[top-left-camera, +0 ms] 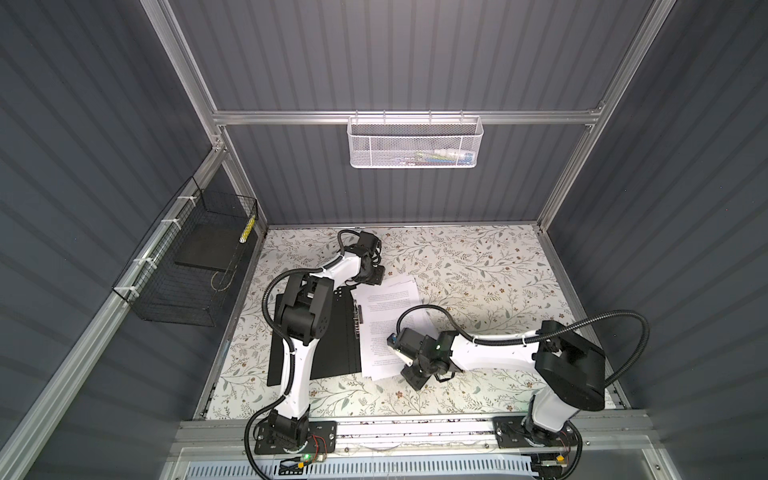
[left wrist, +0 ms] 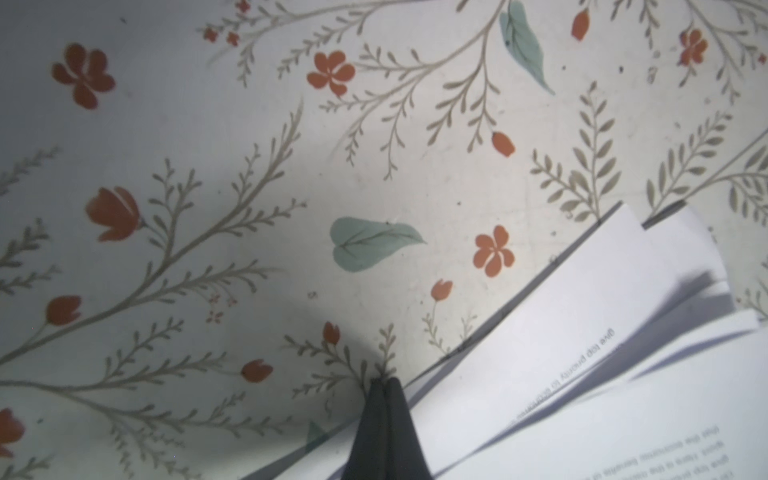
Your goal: Put the files into the folder
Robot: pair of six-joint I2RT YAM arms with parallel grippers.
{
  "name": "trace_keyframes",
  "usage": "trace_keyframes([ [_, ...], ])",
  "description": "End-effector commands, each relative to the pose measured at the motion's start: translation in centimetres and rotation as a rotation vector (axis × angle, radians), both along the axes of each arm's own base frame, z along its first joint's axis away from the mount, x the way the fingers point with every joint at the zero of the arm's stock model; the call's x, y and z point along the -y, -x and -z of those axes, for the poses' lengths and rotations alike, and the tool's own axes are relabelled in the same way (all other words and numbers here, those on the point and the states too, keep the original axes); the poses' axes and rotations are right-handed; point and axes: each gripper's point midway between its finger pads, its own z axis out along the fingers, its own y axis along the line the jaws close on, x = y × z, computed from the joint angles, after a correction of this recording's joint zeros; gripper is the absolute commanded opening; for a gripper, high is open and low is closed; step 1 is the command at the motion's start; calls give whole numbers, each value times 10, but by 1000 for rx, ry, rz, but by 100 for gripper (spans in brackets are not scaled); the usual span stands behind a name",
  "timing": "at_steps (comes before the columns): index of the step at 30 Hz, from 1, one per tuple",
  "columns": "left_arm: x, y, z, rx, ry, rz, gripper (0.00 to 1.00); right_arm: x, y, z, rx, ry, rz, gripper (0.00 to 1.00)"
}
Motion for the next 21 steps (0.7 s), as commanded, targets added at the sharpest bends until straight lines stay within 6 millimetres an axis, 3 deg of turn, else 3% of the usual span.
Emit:
trace_keyframes([
  [1, -11, 35, 22, -137, -73, 41, 0, 3, -9, 2, 8, 18, 38, 0],
  [3, -10, 20, 5, -83, -77, 27, 0, 0, -11, -7, 2, -13, 41, 1],
  [4, -8, 12, -6, -49, -74, 19, 19, -1, -12, -14, 3, -33, 45, 5],
  [5, -6, 1, -22, -4, -66, 11, 53, -1, -13, -21, -1, -59, 48, 9],
  [6, -4, -10, -41, 44, -58, 0, 64, 0, -15, -30, -2, -88, 55, 14],
  [7, -4, -18, -59, 87, -52, -8, 65, 2, -16, -36, -5, -110, 63, 17],
  [8, -3, -27, -80, 135, -45, -24, 74, 5, -19, -44, -9, -138, 76, 20],
  [9, -3, -33, -100, 181, -31, -43, 92, 8, -20, -50, -17, -162, 83, 25],
  [10, -4, -36, -118, 217, -18, -62, 99, 12, -22, -55, -24, -182, 91, 28],
  [12, -7, -37, -148, 278, 17, -100, 99, 19, -28, -66, -38, -230, 114, 35],
  [14, -15, -24, -160, 285, 25, -136, 99, 30, -41, -71, -29, -249, 167, 39],
  [17, -38, 15, -147, 223, 3, -212, 99, 50, -73, -68, -23, -224, 275, 51],
  [21, -56, 89, -113, 109, 84, -287, 99, 54, -108, -59, -12, -185, 324, 67],
])
